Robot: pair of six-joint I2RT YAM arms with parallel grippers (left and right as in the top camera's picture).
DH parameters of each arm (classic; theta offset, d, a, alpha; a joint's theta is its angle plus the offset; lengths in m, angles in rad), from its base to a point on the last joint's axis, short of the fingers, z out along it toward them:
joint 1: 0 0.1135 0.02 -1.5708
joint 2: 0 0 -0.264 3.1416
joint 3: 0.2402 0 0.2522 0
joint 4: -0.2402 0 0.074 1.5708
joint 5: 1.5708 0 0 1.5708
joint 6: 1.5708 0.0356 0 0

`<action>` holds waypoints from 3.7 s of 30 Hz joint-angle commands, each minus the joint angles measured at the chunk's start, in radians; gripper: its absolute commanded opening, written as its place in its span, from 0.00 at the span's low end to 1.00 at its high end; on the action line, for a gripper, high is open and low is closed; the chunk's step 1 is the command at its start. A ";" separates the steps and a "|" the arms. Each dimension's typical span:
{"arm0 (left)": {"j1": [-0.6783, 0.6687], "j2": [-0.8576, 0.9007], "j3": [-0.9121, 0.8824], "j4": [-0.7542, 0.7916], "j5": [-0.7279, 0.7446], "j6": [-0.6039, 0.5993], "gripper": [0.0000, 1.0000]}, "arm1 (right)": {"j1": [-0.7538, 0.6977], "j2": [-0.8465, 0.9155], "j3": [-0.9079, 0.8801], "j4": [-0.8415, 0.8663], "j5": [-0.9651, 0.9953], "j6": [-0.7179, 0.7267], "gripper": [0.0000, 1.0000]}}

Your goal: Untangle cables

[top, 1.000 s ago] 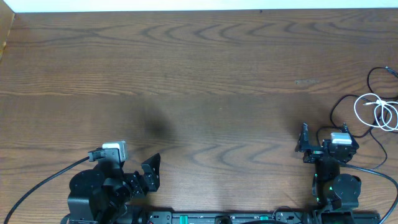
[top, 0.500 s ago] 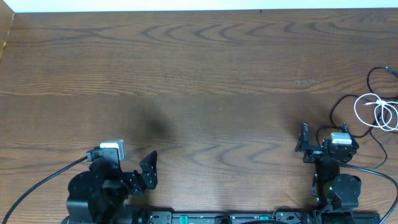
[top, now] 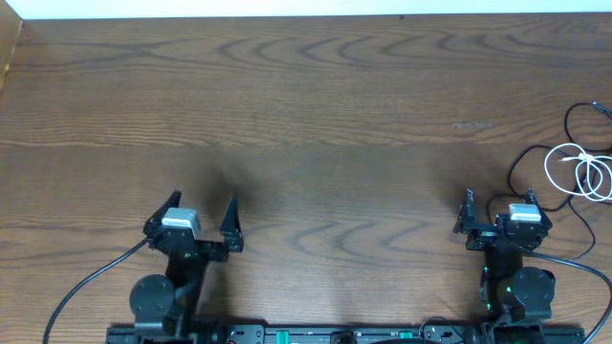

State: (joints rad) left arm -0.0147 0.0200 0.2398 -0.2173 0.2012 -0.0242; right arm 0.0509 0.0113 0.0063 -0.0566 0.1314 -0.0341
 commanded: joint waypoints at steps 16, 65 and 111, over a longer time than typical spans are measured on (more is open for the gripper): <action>0.004 -0.018 -0.236 0.200 -0.004 0.151 0.98 | 0.002 -0.006 -0.001 -0.004 0.013 -0.008 0.99; -0.057 -0.016 -0.236 0.165 -0.008 0.151 0.98 | 0.002 -0.006 -0.001 -0.004 0.013 -0.008 0.99; -0.057 -0.016 -0.236 0.165 -0.008 0.151 0.98 | 0.002 -0.006 -0.001 -0.004 0.013 -0.008 0.99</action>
State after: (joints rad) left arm -0.0685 0.0101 0.0124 -0.0048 0.1806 0.1123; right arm 0.0509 0.0113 0.0063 -0.0578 0.1318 -0.0341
